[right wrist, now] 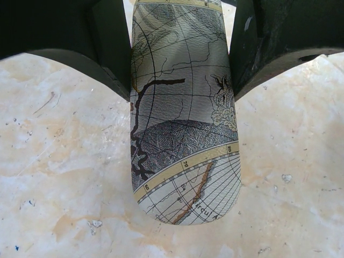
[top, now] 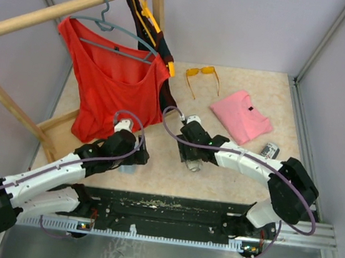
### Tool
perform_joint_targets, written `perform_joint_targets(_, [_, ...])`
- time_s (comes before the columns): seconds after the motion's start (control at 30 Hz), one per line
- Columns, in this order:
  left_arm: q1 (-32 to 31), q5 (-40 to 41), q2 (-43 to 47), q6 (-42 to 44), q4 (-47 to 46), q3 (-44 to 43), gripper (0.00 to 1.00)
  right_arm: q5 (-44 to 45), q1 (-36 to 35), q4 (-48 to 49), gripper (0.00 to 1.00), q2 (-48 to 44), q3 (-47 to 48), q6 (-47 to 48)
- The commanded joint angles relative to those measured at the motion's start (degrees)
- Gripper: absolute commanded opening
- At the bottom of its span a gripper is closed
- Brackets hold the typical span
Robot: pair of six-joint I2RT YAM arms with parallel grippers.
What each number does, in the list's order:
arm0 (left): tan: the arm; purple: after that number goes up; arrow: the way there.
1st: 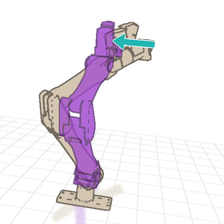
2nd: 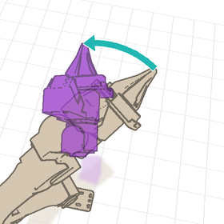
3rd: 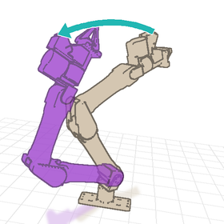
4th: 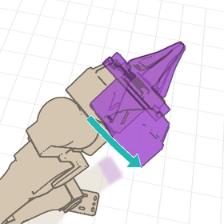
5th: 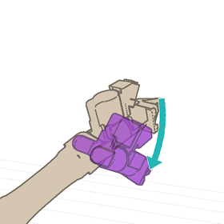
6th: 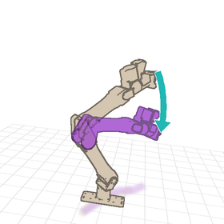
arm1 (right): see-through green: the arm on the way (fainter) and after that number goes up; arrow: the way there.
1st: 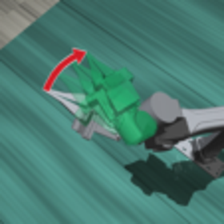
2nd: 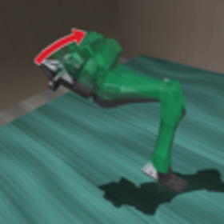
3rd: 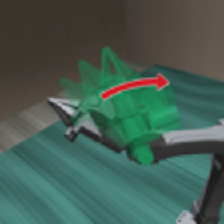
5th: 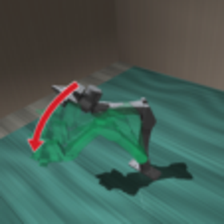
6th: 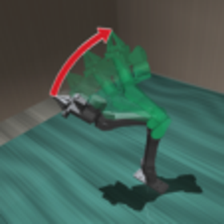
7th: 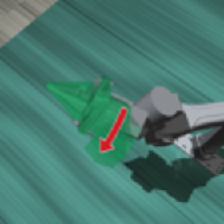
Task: Organize the sunglasses
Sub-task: Place the sunglasses case at the center of the board.
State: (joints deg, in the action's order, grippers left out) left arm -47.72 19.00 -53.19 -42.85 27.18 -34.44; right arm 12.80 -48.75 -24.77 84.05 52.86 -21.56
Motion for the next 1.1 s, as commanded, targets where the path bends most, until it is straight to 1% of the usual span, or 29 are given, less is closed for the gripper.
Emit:
perform_joint_targets(0.0, [0.3,-0.2,-2.0,-2.3,1.0,-1.7,1.0,1.9,-1.3,3.5,0.28,1.6,-1.0,0.9])
perform_joint_targets(0.17, [0.3,-0.9,-0.8,-3.4,-1.6,0.7,1.0,2.7,-1.7,4.5,0.36,3.4,-2.1,0.8])
perform_joint_targets(0.33, [0.3,-3.6,3.6,-0.4,-6.4,3.8,1.0,4.3,-2.7,4.2,0.43,4.7,-2.2,0.5])
perform_joint_targets(0.47, [0.3,-2.0,8.5,1.2,-7.2,5.3,1.0,4.5,-2.8,4.1,0.56,4.7,-2.6,0.2])
perform_joint_targets(0.5, [0.3,-1.7,9.2,1.8,-7.2,5.4,1.0,4.8,-2.8,4.1,0.63,4.5,-2.8,0.1])
perform_joint_targets(0.53, [0.3,-1.4,9.7,2.1,-7.0,5.4,1.0,5.0,-2.8,4.2,0.66,4.3,-2.9,0.1])
perform_joint_targets(0.63, [0.3,-0.4,9.9,2.4,-6.0,5.4,1.0,5.1,-2.8,4.1,0.73,3.7,-3.0,0.3])
perform_joint_targets(0.73, [0.3,-0.7,9.1,2.3,-5.4,5.3,1.0,4.5,-2.8,3.8,0.77,3.2,-2.8,0.5])
perform_joint_targets(0.9, [0.3,-1.0,7.8,2.6,-4.6,4.5,1.0,3.6,-2.8,3.1,0.78,1.8,-2.0,1.0])
perform_joint_targets(1.07, [0.3,-1.1,7.8,3.1,-4.6,3.9,1.0,-0.5,-2.8,0.4,0.77,1.4,0.6,8.3])
